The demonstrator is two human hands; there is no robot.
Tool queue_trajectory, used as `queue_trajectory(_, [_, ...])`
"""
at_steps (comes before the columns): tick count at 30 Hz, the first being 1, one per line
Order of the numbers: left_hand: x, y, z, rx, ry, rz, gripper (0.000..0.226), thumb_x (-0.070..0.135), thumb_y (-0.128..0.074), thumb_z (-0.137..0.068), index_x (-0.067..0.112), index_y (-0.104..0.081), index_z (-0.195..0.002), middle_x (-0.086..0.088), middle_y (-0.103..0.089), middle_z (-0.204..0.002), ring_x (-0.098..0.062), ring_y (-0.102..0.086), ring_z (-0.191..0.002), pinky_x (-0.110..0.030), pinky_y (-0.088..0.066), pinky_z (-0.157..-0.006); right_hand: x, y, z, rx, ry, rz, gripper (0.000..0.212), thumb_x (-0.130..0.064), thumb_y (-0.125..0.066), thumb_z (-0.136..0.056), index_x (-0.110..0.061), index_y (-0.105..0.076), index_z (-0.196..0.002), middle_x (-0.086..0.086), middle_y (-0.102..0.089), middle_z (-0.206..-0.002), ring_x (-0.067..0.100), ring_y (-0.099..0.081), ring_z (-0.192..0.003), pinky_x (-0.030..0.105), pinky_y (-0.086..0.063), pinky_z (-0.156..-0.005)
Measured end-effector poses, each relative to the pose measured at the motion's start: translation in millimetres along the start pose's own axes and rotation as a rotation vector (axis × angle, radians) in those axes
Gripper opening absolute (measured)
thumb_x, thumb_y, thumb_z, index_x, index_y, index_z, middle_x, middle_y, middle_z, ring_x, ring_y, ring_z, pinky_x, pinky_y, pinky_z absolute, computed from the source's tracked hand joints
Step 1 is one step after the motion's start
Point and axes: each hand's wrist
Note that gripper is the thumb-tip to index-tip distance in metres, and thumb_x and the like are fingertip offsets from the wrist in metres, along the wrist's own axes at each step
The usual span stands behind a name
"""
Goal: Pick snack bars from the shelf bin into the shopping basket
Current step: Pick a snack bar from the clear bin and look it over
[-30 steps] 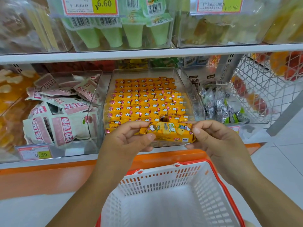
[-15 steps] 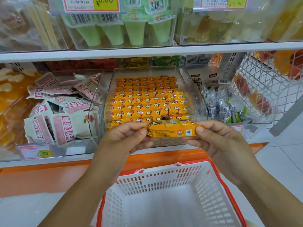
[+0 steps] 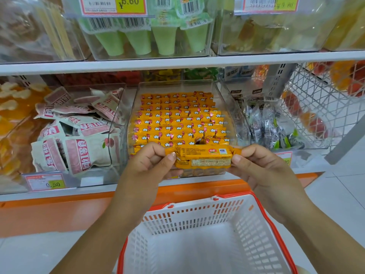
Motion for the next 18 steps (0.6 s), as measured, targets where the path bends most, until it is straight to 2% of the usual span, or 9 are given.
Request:
queue_trajectory(2, [-1.4,-3.7,0.9,0.016,0.008,-0.009,0.015,0.014,-0.054,-0.097,0.008,-0.053,-0.083,-0.005,-0.068,-0.074,-0.019,-0.075,-0.08,-0.037,-0.053,-0.087,2.5,-0.6,-0.5,-0.002,0.006,0.003,0.046,-0.057,-0.089,-0.05,-0.023,-0.067,-0.072,0.022,-0.07,-0.106,0.036,-0.07,-0.1,0.044,-0.052,-0.094])
queue_trajectory(4, [-1.8,-6.2,1.7,0.033,-0.003,-0.01,0.01,0.015,-0.054,-0.097,0.011,-0.055,-0.087,0.002,-0.069,-0.072,-0.017,-0.075,-0.077,-0.032,-0.054,-0.082,3.5,-1.2,-0.5,0.004,0.012,-0.004,0.047,-0.058,-0.089,-0.049,-0.024,-0.067,-0.073,0.019,-0.072,-0.102,0.033,-0.072,-0.095,0.044,-0.055,-0.093])
queue_trajectory(5, [-1.0,-7.2,2.0,0.042,-0.015,-0.002,0.004,0.015,-0.056,-0.096,0.015,-0.056,-0.092,0.006,-0.071,-0.073,-0.015,-0.074,-0.074,-0.028,-0.056,-0.077,3.9,-1.0,-0.6,0.009,0.025,-0.022,0.046,-0.055,-0.09,-0.049,-0.024,-0.067,-0.074,0.016,-0.073,-0.096,0.032,-0.073,-0.091,0.043,-0.057,-0.09])
queue_trajectory(8, [0.0,-8.4,3.1,0.082,-0.086,-0.003,0.012,0.012,-0.061,-0.091,0.019,-0.056,-0.099,0.004,-0.073,-0.074,-0.012,-0.07,-0.066,-0.027,-0.059,-0.064,-1.1,-3.0,2.2,0.044,0.074,-0.066,0.034,-0.034,-0.083,-0.06,-0.02,-0.06,-0.08,0.008,-0.072,-0.082,0.031,-0.074,-0.079,0.033,-0.06,-0.073])
queue_trajectory(10, [-0.8,-8.3,4.0,0.094,-0.121,-0.037,0.009,0.013,-0.061,-0.091,0.019,-0.063,-0.096,0.004,-0.074,-0.079,-0.013,-0.072,-0.071,-0.026,-0.059,-0.061,-2.6,-5.1,3.4,0.039,0.088,-0.05,0.024,-0.029,-0.074,-0.065,-0.018,-0.06,-0.083,0.014,-0.073,-0.086,0.035,-0.074,-0.081,0.029,-0.059,-0.068])
queue_trajectory(12, [-1.4,-7.8,4.8,0.088,-0.109,-0.046,0.011,0.023,-0.061,-0.088,0.023,-0.07,-0.095,0.007,-0.075,-0.084,-0.014,-0.074,-0.077,-0.025,-0.06,-0.063,-2.6,-6.5,3.6,0.043,0.099,0.001,0.022,-0.034,-0.074,-0.068,-0.021,-0.066,-0.084,0.014,-0.073,-0.087,0.035,-0.074,-0.082,0.029,-0.059,-0.069])
queue_trajectory(15, [-0.3,-5.5,4.1,0.062,-0.042,-0.008,0.029,0.033,-0.068,-0.069,0.028,-0.072,-0.098,0.009,-0.077,-0.088,-0.014,-0.074,-0.074,-0.021,-0.059,-0.067,-1.6,-6.1,3.9,0.023,0.078,0.004,0.043,-0.05,-0.084,-0.061,-0.022,-0.069,-0.09,0.013,-0.075,-0.094,0.035,-0.074,-0.085,0.029,-0.059,-0.072])
queue_trajectory(17, [-0.1,-3.6,2.2,0.054,-0.014,0.024,0.033,0.028,-0.071,-0.064,0.028,-0.072,-0.096,0.005,-0.077,-0.087,-0.017,-0.074,-0.074,-0.018,-0.056,-0.066,-1.2,-4.5,3.9,-0.009,0.056,-0.004,0.054,-0.048,-0.088,-0.056,-0.018,-0.067,-0.094,0.014,-0.074,-0.102,0.035,-0.073,-0.087,0.029,-0.059,-0.074])
queue_trajectory(18, [-1.1,-2.3,0.9,0.058,0.0,0.043,0.031,0.026,-0.071,-0.064,0.029,-0.074,-0.094,0.003,-0.077,-0.086,-0.018,-0.074,-0.076,-0.019,-0.057,-0.067,-1.6,-3.9,3.7,-0.018,0.047,-0.012,0.052,-0.043,-0.088,-0.056,-0.016,-0.066,-0.095,0.014,-0.074,-0.103,0.035,-0.073,-0.087,0.028,-0.059,-0.074])
Point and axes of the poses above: each hand's wrist, its own z-axis away from the middle knuckle, its own y-axis out of the back of the hand, x = y × z
